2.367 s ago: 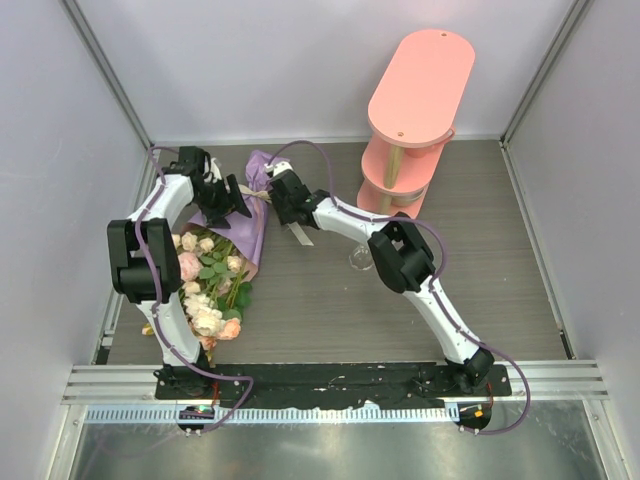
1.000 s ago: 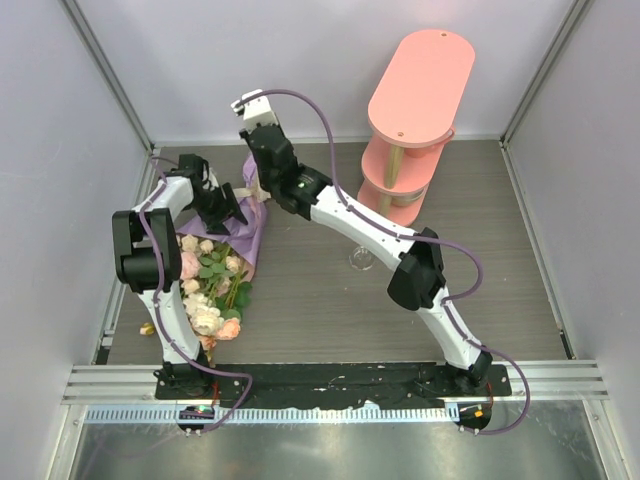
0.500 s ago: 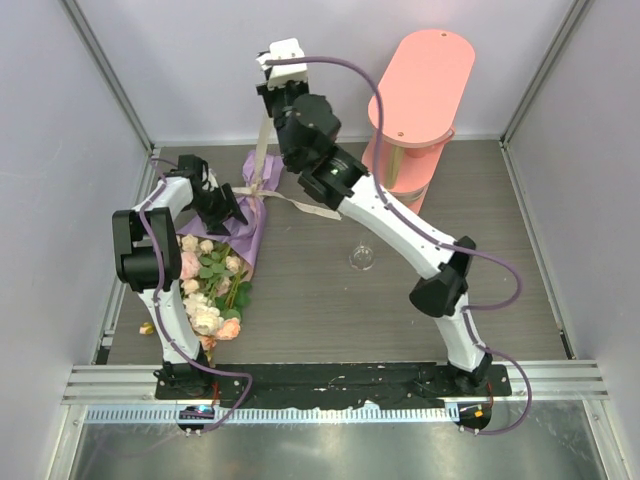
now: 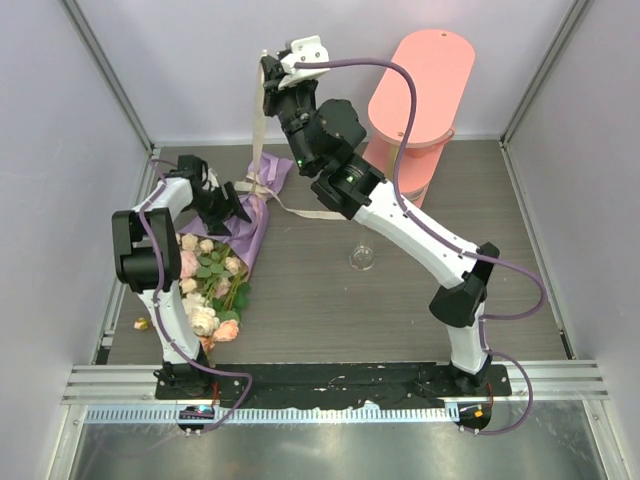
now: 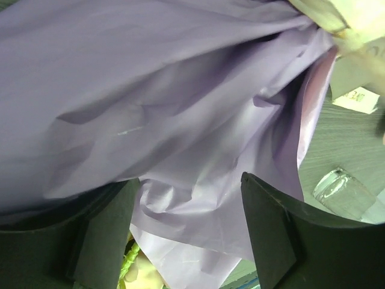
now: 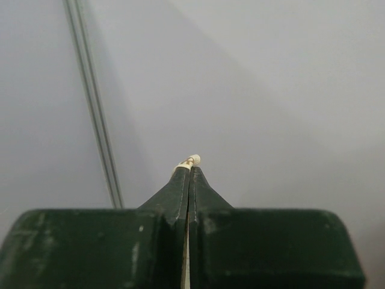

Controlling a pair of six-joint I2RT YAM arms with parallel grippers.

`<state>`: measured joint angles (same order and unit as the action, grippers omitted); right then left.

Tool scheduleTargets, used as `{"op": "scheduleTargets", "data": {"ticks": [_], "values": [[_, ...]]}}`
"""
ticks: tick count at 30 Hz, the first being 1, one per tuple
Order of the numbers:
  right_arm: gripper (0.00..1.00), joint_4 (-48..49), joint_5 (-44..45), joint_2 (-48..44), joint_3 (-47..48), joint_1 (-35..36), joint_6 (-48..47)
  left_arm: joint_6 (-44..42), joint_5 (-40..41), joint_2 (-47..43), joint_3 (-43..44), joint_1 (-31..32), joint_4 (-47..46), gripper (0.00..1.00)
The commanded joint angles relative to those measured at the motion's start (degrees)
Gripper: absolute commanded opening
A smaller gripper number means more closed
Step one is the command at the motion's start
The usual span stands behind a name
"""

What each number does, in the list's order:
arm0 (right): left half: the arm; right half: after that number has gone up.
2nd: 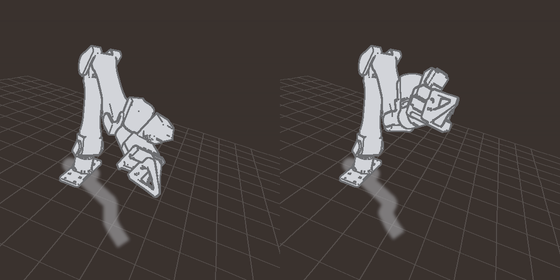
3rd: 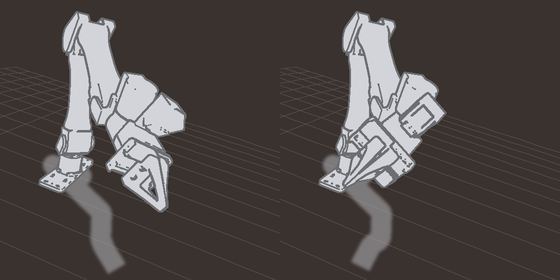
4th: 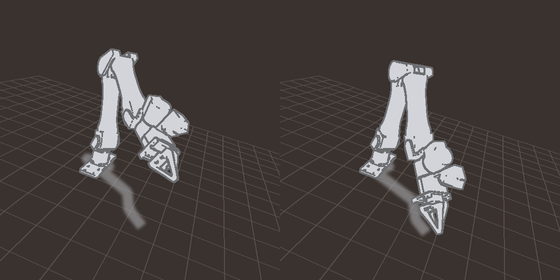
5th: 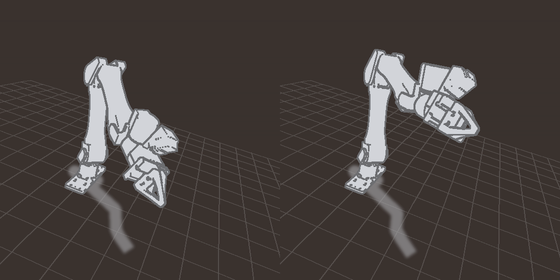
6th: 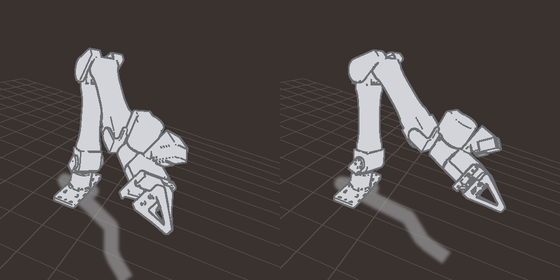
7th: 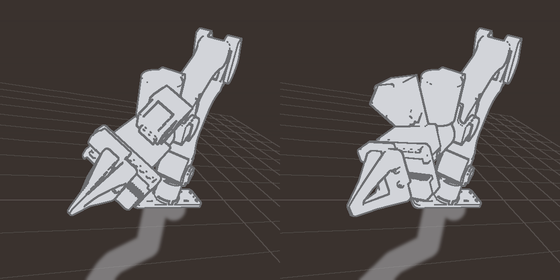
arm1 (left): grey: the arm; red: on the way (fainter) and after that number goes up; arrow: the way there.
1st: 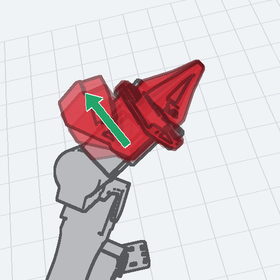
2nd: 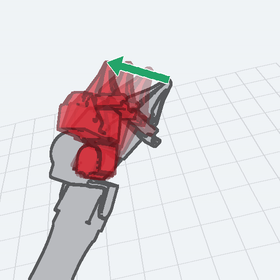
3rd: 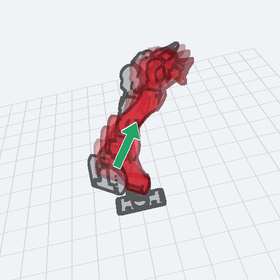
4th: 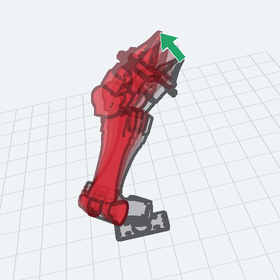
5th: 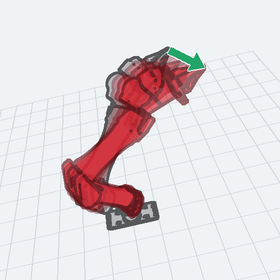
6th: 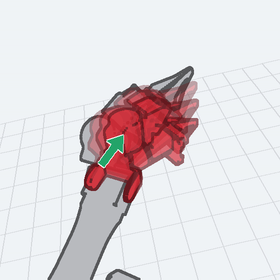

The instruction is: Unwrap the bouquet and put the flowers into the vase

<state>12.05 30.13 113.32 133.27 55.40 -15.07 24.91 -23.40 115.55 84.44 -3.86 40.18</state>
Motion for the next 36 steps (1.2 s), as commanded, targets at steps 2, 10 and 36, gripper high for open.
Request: {"op": "scheduleTargets", "data": {"ticks": [2, 10, 36], "values": [[0.01, 10.0, -5.8, -3.7, -10.0, 0.1, 7.5, -0.3, -4.4, -5.3, -2.6, -0.8, -4.3, 0.77], [0.01, 5.0, -3.8, -0.4, -18.0, -1.0, 13.4, 4.0, -11.0, -23.8, -11.0, -0.8, -15.3, 0.61], [0.01, -19.4, -39.6, -5.3, -21.0, -9.0, 41.1, 12.7, -26.3, -37.5, -19.5, 0.7, -40.4, 0.83]]}}
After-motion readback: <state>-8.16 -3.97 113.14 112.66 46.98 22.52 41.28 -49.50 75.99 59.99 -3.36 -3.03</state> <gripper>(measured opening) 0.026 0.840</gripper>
